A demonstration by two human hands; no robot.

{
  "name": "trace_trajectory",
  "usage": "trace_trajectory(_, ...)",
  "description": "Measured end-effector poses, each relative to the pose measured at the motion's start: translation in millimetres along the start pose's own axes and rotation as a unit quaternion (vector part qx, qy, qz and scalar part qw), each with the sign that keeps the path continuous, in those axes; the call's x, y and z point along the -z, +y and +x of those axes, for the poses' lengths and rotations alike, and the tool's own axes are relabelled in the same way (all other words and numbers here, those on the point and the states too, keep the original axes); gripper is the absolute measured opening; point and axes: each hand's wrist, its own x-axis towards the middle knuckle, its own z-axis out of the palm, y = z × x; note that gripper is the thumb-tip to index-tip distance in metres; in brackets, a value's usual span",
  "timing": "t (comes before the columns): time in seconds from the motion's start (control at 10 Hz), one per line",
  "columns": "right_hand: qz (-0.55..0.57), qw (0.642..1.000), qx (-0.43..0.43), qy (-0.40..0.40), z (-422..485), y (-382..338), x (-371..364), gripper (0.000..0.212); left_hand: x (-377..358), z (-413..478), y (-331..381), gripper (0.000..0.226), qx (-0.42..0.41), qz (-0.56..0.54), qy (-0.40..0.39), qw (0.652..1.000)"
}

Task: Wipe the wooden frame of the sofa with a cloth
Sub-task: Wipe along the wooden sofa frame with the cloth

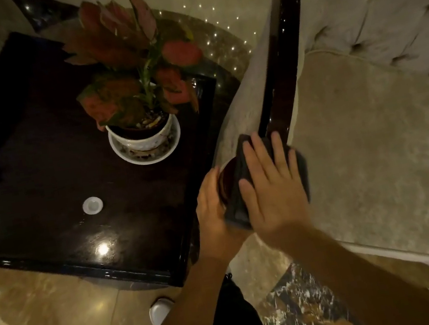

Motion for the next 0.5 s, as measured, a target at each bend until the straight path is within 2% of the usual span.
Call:
trace_trajectory(0.1,-0.047,0.996,0.068,-0.014,-8.5,-26.2,-9.1,0.061,-1.3,-1.3,-3.3,0.084,-0.013,0.038,-0.03,0.999)
trace_trajectory(0.2,-0.061,0.985,0.157,-0.032,35.3,-13.4,2.3,0.053,-5.6,-7.8,-8.4,0.101,-0.011,0.045,-0.02,0.999)
trace_trajectory(0.3,-0.018,0.999,-0.008,0.039,-2.3,-18.3,-6.9,0.053,-1.7,-9.4,7.8,0.064,-0.038,0.058,-0.001,0.998)
trace_trajectory(0.4,-0.042,0.999,0.02,0.018,-24.6,-38.8,-18.4,0.056,1.0,-14.8,11.2,0.068,-0.001,-0.014,-0.077,0.997)
trace_trajectory(0.5,-0.07,0.978,0.19,-0.053,25.1,-21.7,-2.3,0.045,1.1,-13.8,4.6,0.083,0.068,-0.003,-0.063,0.996)
